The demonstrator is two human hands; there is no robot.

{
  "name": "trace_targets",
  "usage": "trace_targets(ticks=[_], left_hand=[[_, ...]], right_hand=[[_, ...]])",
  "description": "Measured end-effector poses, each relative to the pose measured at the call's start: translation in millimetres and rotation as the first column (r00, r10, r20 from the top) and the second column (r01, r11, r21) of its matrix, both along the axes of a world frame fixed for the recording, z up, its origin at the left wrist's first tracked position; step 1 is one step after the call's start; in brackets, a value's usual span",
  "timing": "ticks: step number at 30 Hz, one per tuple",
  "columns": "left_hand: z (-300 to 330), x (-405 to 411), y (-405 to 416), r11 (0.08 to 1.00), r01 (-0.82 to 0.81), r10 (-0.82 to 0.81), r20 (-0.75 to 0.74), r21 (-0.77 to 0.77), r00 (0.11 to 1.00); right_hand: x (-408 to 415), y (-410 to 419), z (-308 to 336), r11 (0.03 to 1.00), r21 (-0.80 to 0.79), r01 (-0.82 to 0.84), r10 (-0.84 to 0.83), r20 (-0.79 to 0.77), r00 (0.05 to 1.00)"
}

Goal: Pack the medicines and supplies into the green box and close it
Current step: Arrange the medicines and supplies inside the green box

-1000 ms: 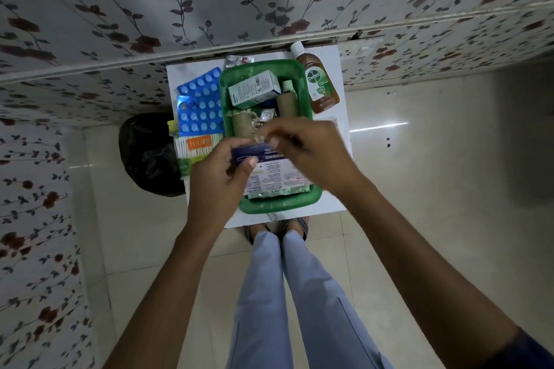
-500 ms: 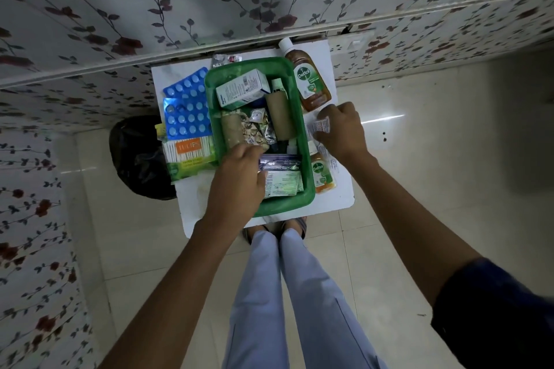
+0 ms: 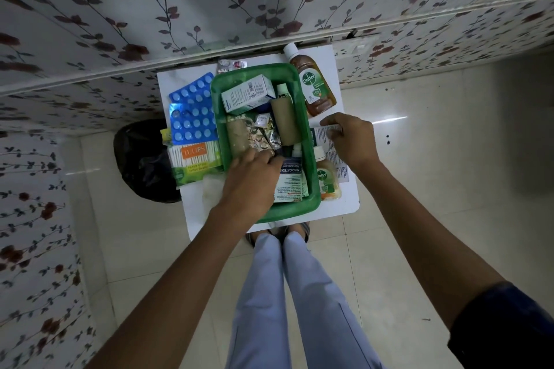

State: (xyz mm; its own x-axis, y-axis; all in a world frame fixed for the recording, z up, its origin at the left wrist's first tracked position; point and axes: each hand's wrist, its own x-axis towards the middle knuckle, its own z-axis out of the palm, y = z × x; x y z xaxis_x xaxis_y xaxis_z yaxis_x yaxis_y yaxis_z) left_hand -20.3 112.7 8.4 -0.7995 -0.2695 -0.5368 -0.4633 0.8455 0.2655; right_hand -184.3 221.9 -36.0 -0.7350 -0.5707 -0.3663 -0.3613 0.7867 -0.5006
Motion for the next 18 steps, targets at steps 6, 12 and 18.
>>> trace_targets(ticks=[6, 12, 18], left_hand=[[-6, 3, 0, 0.996, 0.032, -0.032, 0.01, -0.08, 0.999], [5, 4, -13, 0.971, -0.195, 0.234, -0.365, 0.141, 0.901], [15, 48, -43, 0.601, -0.714, 0.767, -0.512, 0.36, 0.387]], right_hand=[[-6, 2, 25, 0.979, -0.09, 0.182, -0.188, -0.06, 0.98], [5, -6, 86, 0.861, -0.353, 0.367, -0.429, -0.113, 0.896], [45, -21, 118, 0.818, -0.506, 0.273, -0.345, -0.052, 0.937]])
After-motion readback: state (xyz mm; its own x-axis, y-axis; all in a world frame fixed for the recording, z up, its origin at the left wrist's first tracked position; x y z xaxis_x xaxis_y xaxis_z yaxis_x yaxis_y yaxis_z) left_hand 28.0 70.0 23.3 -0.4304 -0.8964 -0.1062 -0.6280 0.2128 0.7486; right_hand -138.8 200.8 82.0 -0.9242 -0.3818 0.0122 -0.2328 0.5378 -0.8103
